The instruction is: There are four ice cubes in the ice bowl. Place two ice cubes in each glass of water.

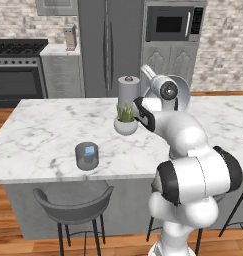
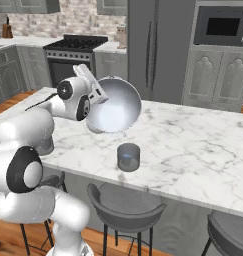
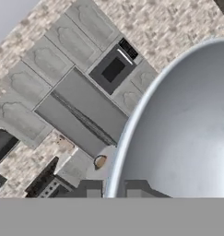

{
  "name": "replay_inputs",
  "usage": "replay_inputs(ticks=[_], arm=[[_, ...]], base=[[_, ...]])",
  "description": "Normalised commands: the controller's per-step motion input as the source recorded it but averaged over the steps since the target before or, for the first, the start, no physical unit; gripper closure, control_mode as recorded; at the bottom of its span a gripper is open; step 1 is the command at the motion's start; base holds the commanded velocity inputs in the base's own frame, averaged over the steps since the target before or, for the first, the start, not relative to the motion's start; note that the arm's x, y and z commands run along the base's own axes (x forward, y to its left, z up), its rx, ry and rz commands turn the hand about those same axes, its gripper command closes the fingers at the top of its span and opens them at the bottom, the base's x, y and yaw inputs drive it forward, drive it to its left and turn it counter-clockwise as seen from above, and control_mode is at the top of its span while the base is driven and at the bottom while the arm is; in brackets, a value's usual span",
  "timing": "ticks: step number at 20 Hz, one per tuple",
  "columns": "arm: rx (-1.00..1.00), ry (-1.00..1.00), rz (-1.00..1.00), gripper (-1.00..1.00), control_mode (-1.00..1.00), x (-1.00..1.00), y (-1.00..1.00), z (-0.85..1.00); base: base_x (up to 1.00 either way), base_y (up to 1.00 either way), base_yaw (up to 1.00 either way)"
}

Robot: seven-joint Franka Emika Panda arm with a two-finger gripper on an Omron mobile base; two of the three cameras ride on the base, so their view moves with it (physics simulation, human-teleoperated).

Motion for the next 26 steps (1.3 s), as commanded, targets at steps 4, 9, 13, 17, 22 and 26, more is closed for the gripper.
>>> replay_inputs(ticks=[4, 9, 13, 17, 22, 26], arm=[[-0.41, 0.34, 0.63, 1.00, -1.00, -0.40, 0.76, 0.01], [-0.45, 0.39, 0.53, 1.00, -1.00, -0.53, 0.61, 0.36], [-0.45, 0.36, 0.43, 1.00, -1.00, -0.72, 0.29, 0.26], [-0.51, 0.36, 0.31, 1.00, -1.00, -0.71, 0.51, 0.03], [-0.57, 0.23, 0.21, 1.00, -1.00, -0.96, 0.63, -0.01], [-0.56, 0.11, 0.17, 1.00, -1.00, -1.00, 0.35, -0.31]], base=[[0.00, 0.00, 0.00], [0.00, 0.00, 0.00], [0.00, 0.00, 0.00], [0.00, 0.00, 0.00], [0.00, 0.00, 0.00], [0.00, 0.00, 0.00]])
